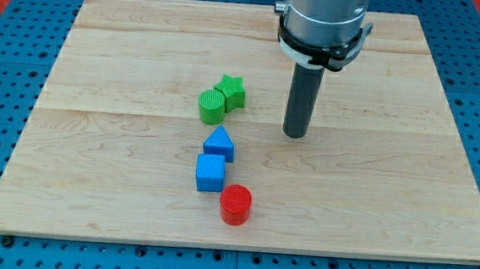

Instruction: Push the red circle into the yellow heart

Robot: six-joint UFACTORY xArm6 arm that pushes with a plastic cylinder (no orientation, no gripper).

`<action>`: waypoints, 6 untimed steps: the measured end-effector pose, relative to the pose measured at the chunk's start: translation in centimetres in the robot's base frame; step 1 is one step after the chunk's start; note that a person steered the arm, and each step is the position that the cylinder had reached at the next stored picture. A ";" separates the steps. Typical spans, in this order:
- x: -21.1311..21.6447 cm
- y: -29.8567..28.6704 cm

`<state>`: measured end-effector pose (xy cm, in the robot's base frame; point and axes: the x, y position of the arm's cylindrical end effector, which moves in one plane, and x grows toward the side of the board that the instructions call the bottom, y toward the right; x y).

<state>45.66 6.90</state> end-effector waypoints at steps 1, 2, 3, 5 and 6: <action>7.9 0.1; 15.2 -1.9; 15.9 -10.0; 11.3 -5.2; 10.3 -2.6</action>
<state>55.99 4.26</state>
